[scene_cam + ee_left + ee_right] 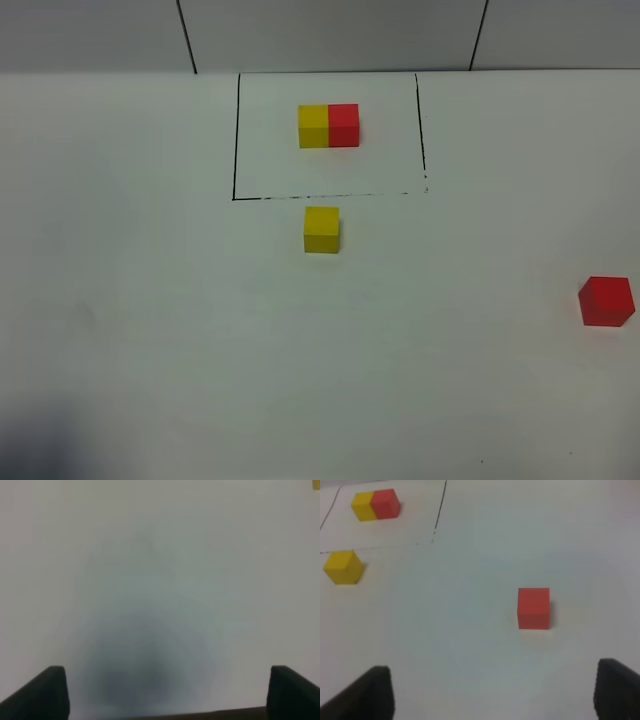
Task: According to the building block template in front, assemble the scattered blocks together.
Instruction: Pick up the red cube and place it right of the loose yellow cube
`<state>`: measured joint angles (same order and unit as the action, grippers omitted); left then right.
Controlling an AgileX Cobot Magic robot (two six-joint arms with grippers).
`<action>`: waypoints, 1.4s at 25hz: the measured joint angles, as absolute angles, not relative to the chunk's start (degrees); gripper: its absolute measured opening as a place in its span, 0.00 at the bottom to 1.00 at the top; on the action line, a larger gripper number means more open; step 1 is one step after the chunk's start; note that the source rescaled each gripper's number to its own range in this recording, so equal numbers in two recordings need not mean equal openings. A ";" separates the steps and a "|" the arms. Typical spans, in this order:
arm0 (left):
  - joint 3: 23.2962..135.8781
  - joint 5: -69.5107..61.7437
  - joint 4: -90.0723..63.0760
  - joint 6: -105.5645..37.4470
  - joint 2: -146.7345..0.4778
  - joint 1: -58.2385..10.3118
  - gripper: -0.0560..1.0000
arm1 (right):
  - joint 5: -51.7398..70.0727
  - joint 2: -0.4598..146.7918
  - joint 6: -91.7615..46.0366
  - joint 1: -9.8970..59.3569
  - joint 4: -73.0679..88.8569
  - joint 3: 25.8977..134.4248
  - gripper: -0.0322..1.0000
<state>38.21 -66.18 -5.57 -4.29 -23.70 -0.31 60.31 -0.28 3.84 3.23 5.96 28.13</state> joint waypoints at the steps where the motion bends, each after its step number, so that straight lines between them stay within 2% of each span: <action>1: 37.46 -66.33 -5.57 -4.35 -21.91 -0.31 0.80 | 60.31 -0.28 3.84 3.23 5.96 28.13 0.67; 11: 31.00 -65.88 -7.46 -6.39 -7.33 -0.35 0.80 | 60.31 -0.28 3.84 3.23 6.01 28.13 0.67; 23: 28.97 -61.02 -8.15 -7.39 -0.31 -0.37 0.80 | 60.31 -0.28 3.84 3.23 6.13 28.13 0.67; 35: 28.79 -61.02 -8.15 -6.47 0.02 -0.41 0.80 | 60.31 -0.28 3.84 3.23 6.18 28.13 0.67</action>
<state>28.79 -61.02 -8.15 -6.47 0.02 -0.41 60.31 -0.28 3.84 3.23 6.18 28.13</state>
